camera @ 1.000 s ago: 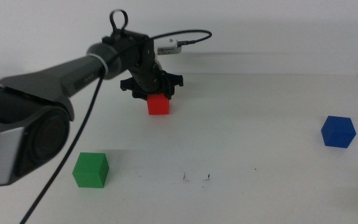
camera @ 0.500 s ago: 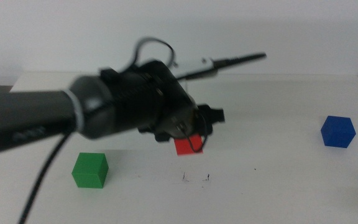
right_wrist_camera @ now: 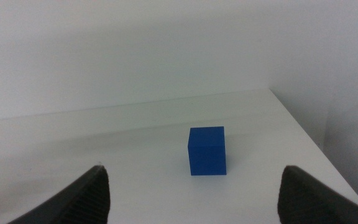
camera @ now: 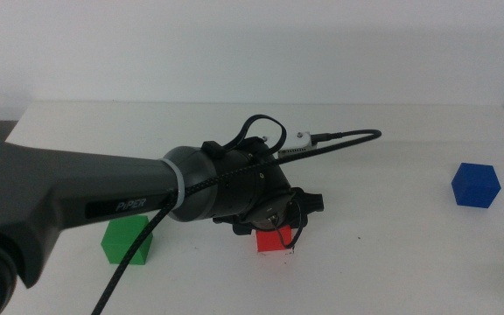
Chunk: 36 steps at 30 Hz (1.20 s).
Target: Stack red cubes first, then green, then blue cubes in a specific spot.
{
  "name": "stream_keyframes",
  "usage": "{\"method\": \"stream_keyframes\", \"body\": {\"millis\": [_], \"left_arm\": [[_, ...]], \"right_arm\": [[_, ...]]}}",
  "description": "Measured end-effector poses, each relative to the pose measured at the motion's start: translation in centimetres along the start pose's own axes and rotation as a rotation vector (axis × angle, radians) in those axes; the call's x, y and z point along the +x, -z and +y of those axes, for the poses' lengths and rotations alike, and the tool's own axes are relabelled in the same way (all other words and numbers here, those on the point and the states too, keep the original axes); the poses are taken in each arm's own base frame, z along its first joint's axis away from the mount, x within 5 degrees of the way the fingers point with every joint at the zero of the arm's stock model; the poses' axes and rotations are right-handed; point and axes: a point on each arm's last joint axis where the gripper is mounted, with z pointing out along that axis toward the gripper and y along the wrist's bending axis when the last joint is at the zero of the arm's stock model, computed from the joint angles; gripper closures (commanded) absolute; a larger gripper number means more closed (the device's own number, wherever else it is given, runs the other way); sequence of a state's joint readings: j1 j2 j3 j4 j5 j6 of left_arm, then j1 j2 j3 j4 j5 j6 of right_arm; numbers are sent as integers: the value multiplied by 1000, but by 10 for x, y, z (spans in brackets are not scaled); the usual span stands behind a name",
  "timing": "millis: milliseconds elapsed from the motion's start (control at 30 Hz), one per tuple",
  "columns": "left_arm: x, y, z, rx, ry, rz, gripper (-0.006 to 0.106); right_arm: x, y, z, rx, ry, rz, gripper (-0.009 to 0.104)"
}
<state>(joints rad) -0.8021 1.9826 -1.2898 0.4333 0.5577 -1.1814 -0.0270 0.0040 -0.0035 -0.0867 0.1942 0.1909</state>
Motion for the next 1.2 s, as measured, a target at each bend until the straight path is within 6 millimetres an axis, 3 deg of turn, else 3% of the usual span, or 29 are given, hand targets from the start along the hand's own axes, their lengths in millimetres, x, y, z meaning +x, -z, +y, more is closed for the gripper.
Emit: {"method": "stream_keyframes", "body": {"millis": [133,233,500,600,667,767,900,933,967,1067,1200], "left_arm": [[1,-1,-1,7,-6,-1,73],[1,-1,-1,9,-24,0,64],[3,-5,-2,16,-66,10,15],[3,-4,-2,17,-86,9,7],[-1,7,-2,19,-114,-2,7],[-15,43,5,12,-165,-39,7],[-31,106,31,-66,-210,-71,7],[-36,132,51,-138,-201,-45,7],[-38,140,62,-171,-194,-22,7],[-44,146,100,-223,-163,80,7],[-40,134,143,-181,-97,234,7]], "right_arm": [[0,0,0,0,0,0,2],[0,0,0,0,0,0,2],[0,0,0,0,0,0,2],[0,0,0,0,0,0,2],[0,0,0,0,0,0,2],[0,0,0,0,0,0,2],[0,0,0,0,0,0,2],[0,0,0,0,0,0,2],[0,0,0,0,0,0,2],[0,0,0,0,0,0,2],[0,0,0,0,0,0,2]]}}
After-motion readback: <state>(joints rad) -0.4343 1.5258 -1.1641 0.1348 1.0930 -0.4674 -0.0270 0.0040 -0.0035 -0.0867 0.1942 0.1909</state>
